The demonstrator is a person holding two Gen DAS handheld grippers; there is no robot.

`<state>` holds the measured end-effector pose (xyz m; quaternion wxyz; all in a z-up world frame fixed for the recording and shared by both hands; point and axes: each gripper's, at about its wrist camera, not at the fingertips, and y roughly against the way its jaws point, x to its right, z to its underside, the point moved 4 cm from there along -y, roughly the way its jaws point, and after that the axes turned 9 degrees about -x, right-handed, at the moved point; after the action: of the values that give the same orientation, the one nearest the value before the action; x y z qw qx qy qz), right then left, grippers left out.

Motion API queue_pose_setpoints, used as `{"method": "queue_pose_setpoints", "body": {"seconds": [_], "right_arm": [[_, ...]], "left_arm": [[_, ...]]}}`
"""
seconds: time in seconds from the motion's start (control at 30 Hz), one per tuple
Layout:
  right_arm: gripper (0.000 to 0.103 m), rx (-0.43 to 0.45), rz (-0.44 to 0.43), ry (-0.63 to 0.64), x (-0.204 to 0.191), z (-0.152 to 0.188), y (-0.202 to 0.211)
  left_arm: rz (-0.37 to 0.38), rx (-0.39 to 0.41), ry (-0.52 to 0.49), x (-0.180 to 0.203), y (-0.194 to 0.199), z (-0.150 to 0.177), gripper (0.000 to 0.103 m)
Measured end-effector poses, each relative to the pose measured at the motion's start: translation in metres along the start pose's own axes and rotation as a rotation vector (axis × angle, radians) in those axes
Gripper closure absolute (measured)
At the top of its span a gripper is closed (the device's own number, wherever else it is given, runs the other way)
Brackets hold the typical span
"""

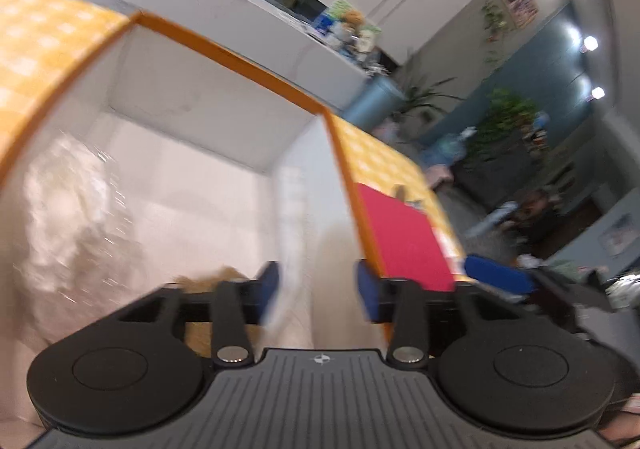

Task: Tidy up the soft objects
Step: 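Open the right gripper to drop the bear sponge into the box while the left gripper releases the beige pad, then move both grippers away from the box back over the items on the mat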

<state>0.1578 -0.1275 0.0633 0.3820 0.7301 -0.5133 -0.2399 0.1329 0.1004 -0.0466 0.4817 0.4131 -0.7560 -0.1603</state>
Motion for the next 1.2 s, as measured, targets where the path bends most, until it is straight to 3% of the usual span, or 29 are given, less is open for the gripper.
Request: {"method": "queue_pose_setpoints", "body": {"seconds": [0.03,0.13,0.37,0.5,0.6,0.67,0.7,0.73,0.8,0.9,1.0,1.07,1.1,1.17,1.2], "right_arm": [[0.005,-0.001,-0.009,-0.005,0.001,0.000,0.001],[0.005,0.006,-0.029,-0.017,0.003,0.000,0.003],[0.005,0.002,-0.017,-0.019,0.004,0.001,0.000],[0.005,-0.007,-0.013,-0.021,0.004,0.002,-0.004],[0.005,-0.010,-0.014,-0.021,0.004,0.002,-0.005],[0.005,-0.010,-0.012,-0.022,0.003,0.002,-0.005],[0.005,-0.009,-0.006,-0.019,0.002,0.001,-0.006],[0.005,-0.009,0.001,-0.013,0.001,0.001,-0.006],[0.005,-0.008,0.011,0.004,0.000,0.001,-0.005],[0.005,-0.002,0.016,0.013,0.000,0.001,-0.004],[0.005,0.002,0.023,0.002,0.003,0.001,-0.003],[0.005,0.005,0.024,-0.005,0.006,0.001,-0.002],[0.005,0.006,0.025,-0.010,0.007,0.002,-0.002],[0.005,0.006,0.025,-0.022,0.009,0.002,-0.002],[0.005,0.006,0.025,-0.027,0.010,0.002,-0.002]], "left_arm": [[-0.035,0.014,-0.012,0.001,0.002,0.000,0.037],[-0.106,0.034,-0.030,0.004,0.009,0.002,0.026],[-0.231,0.106,-0.091,0.019,0.029,0.009,0.024],[-0.254,0.193,-0.100,0.028,0.046,0.007,0.016],[-0.204,0.181,-0.101,0.028,0.046,0.006,0.016],[-0.084,0.101,-0.074,0.028,0.031,0.004,0.026],[-0.029,0.076,-0.051,0.027,0.026,0.006,0.049],[-0.006,0.067,-0.034,0.026,0.020,0.007,0.083],[-0.016,0.072,-0.032,0.030,0.013,0.008,0.102],[0.046,0.104,-0.051,0.039,0.012,0.005,0.103],[0.216,0.164,-0.047,0.051,0.023,0.003,0.103],[0.319,0.148,-0.057,0.054,0.024,0.003,0.103],[0.318,0.129,-0.044,0.052,0.021,0.003,0.103],[0.225,0.102,-0.027,0.043,0.011,0.002,0.102],[0.156,0.086,-0.019,0.037,0.006,0.002,0.093]]}}
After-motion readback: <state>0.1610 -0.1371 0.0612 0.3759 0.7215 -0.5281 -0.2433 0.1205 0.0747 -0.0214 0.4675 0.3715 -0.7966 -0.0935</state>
